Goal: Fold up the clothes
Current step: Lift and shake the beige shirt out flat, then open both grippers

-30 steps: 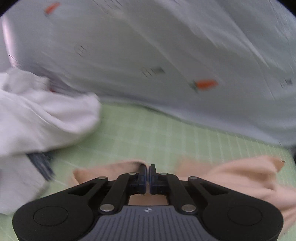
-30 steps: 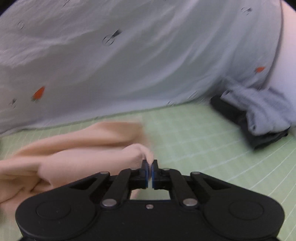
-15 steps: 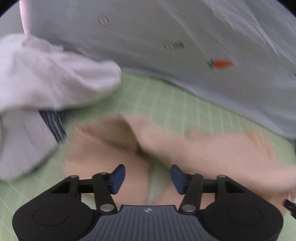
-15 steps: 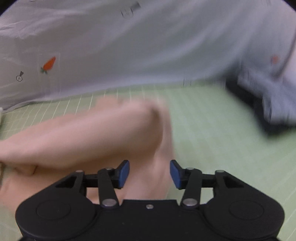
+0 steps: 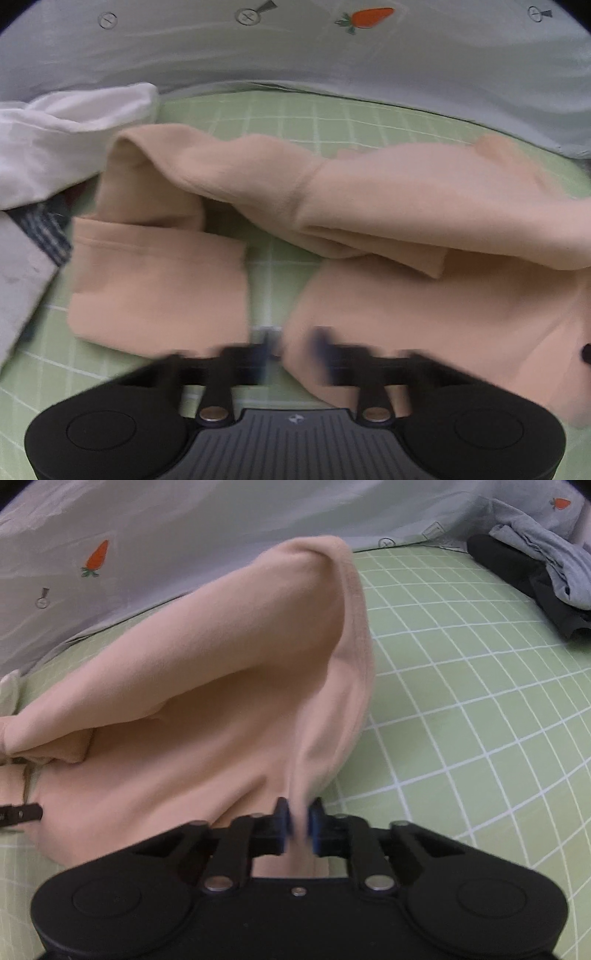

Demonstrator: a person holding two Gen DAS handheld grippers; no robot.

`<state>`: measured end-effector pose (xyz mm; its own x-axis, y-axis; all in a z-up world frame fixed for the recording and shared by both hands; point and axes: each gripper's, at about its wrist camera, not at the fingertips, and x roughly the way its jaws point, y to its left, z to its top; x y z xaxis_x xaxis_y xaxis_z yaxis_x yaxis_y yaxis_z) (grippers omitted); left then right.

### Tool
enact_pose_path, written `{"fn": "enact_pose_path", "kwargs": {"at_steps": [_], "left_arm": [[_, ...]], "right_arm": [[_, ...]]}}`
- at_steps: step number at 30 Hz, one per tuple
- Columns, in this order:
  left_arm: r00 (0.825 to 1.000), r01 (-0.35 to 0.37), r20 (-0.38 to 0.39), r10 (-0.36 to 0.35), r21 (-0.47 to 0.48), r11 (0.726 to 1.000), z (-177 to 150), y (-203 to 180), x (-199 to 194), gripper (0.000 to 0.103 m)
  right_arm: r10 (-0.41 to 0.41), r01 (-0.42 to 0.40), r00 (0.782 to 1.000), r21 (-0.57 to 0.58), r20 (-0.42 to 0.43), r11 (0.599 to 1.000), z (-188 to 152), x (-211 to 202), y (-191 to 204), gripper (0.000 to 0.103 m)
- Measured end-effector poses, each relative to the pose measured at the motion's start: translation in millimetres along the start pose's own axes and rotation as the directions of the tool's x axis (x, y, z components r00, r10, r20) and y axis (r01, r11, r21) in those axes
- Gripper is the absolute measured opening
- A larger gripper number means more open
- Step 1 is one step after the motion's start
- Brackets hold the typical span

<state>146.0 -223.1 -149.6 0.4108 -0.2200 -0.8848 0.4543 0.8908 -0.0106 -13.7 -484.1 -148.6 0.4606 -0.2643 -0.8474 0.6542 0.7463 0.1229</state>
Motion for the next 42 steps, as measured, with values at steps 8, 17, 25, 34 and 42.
{"fn": "enact_pose_path", "kwargs": {"at_steps": [8, 17, 25, 34, 42], "left_arm": [[0.999, -0.014, 0.028, 0.015, -0.029, 0.999, -37, -3, -47, 0.005], [0.996, -0.052, 0.067, 0.061, -0.126, 0.991, -97, 8, -120, 0.005], [0.996, -0.081, -0.060, 0.066, -0.301, 0.950, -165, 23, -134, 0.005], [0.972, -0.193, -0.191, 0.135, -0.328, 0.925, -209, 25, -128, 0.005], [0.981, -0.179, -0.133, 0.138, -0.381, 0.907, -192, 25, -139, 0.072]], "right_arm": [[0.056, -0.056, 0.994, -0.004, 0.091, 0.998, -13, -41, -5, 0.006], [0.128, -0.122, 0.987, -0.066, 0.094, 0.990, -43, -77, -14, 0.006], [0.157, -0.150, 0.987, -0.170, 0.030, 0.974, -82, -95, -21, 0.006], [0.206, -0.220, 0.974, -0.177, -0.098, 0.959, -113, -91, -38, 0.006], [0.137, -0.142, 0.990, -0.212, -0.037, 0.967, -111, -101, -45, 0.082]]}}
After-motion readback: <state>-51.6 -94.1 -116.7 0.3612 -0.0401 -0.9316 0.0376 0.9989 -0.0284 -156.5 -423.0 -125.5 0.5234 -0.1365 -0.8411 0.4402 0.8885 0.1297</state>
